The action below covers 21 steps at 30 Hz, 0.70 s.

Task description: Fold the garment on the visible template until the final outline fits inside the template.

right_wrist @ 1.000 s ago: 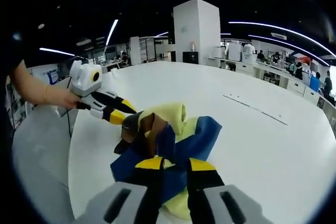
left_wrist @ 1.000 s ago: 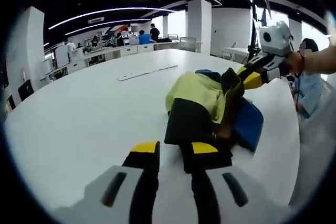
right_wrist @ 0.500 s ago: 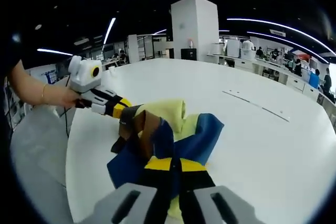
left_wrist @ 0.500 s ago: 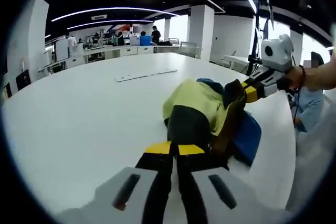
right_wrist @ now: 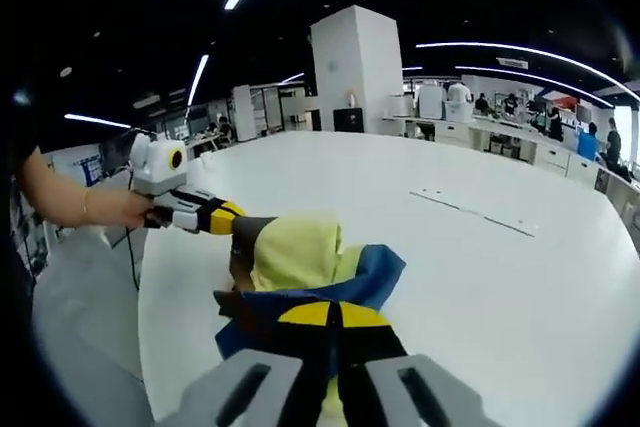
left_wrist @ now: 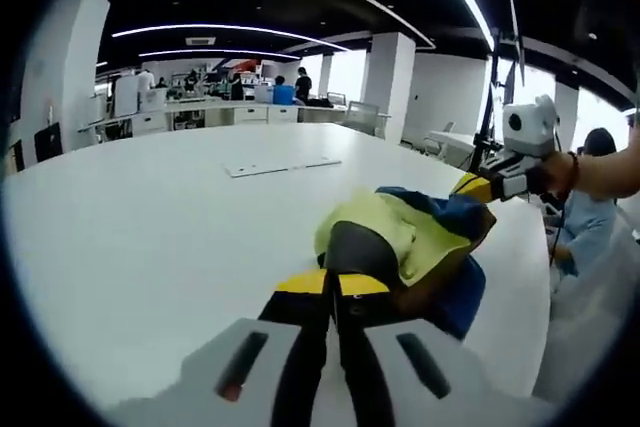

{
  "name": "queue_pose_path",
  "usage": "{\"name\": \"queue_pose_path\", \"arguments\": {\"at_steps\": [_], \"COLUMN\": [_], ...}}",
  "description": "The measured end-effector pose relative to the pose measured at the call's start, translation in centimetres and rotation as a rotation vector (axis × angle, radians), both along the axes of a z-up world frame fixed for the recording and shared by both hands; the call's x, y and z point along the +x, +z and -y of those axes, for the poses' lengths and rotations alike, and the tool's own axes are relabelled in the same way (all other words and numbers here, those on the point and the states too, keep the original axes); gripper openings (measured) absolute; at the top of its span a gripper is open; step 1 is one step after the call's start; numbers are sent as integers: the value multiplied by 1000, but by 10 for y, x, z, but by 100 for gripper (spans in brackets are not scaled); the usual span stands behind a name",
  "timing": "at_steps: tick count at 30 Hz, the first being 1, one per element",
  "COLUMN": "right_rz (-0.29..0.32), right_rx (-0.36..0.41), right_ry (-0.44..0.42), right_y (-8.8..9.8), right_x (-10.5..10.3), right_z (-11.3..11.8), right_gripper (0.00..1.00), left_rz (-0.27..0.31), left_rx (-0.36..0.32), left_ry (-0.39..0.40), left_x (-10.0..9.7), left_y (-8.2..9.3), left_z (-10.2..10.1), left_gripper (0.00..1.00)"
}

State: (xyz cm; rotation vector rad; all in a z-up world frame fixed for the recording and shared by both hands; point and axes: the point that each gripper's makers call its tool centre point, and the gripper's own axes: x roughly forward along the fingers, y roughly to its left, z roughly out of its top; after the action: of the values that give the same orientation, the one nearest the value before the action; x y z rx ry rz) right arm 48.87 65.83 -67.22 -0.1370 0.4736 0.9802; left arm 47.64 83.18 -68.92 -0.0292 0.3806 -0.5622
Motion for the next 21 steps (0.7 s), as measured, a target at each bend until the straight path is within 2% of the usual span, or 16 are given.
{"name": "queue_pose_path", "arguments": {"at_steps": [4, 8, 11, 13, 16, 20, 21], "right_rz": [47, 101, 125, 135, 135, 155, 158], "right_rx": [18, 13, 18, 41, 74, 57, 57], "right_ry": [-14, -29, -38, -60, -91, -127, -139], "right_y": [22, 42, 53, 60, 69, 72, 72], "right_x": [10, 26, 37, 48, 64, 89, 95], "right_z": [6, 13, 17, 21, 25, 31, 33], "right_gripper": [0, 0, 0, 0, 0, 0, 0], "left_rz": [52, 99, 119, 114, 111, 101, 98], "left_rx": [27, -2, -17, -11, 41, 54, 85], "left_ry": [6, 54, 50, 48, 51, 71, 75], "left_x": [6, 21, 31, 39, 50, 68, 74], "left_y": [22, 48, 63, 68, 69, 73, 72], "left_z": [0, -7, -4, -1, -3, -6, -7], "left_gripper": [0, 0, 0, 0, 0, 0, 0]}}
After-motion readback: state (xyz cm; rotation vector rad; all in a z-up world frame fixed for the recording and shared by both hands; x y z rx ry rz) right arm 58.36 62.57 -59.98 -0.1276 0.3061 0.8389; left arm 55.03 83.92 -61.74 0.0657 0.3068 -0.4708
